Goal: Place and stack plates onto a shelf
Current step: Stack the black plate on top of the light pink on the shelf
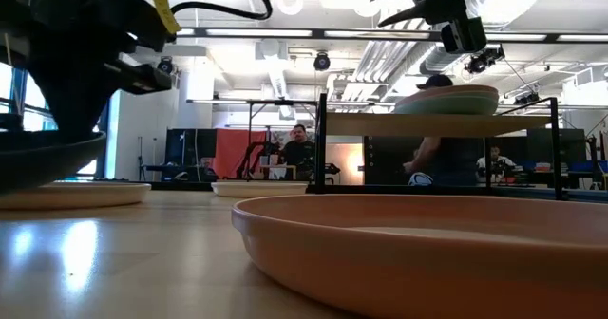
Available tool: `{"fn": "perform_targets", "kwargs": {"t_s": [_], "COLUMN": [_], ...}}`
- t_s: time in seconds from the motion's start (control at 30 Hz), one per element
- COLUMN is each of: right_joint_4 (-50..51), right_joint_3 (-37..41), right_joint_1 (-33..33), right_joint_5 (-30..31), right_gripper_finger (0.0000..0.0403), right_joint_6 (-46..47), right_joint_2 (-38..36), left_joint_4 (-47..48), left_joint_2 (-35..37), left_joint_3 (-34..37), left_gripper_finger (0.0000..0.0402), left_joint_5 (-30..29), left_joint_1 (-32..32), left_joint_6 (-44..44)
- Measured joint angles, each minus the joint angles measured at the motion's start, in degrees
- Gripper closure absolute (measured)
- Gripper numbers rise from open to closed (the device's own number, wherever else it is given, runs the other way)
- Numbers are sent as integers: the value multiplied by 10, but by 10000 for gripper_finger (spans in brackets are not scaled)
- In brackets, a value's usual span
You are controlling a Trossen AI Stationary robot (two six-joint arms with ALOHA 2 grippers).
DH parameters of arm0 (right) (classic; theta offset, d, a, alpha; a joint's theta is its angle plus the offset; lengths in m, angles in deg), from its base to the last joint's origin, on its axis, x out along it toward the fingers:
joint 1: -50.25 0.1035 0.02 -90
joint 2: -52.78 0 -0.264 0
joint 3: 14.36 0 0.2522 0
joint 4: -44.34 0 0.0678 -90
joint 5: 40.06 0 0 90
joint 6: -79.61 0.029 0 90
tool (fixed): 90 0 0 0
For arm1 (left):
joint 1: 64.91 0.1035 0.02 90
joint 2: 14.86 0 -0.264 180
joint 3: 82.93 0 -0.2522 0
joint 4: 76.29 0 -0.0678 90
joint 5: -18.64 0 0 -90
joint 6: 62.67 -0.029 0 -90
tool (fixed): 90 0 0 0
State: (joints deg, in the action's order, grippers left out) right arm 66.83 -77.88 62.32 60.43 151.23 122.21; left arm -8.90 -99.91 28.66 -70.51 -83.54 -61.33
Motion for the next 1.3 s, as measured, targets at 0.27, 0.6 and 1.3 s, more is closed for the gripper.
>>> {"fn": "perform_targets", "kwargs": {"t_s": [0.27,0.6,1.3], "right_joint_4": [0,0,0], "right_joint_3": [0,0,0], "right_joint_1": [0,0,-32], "right_joint_5": [-2,15,27], "right_gripper_finger": [299,299,299], "right_joint_6": [-46,-101,-264], "right_joint_2": [0,0,0], "left_joint_4": [54,148,178], "left_joint_2": [1,1,2], "left_joint_3": [-64,-169,-272], "left_gripper_finger": [401,401,402], "left_joint_5": [0,1,2], "left_joint_1": [38,87,142], "left_joint_6": [-12,33,219]}}
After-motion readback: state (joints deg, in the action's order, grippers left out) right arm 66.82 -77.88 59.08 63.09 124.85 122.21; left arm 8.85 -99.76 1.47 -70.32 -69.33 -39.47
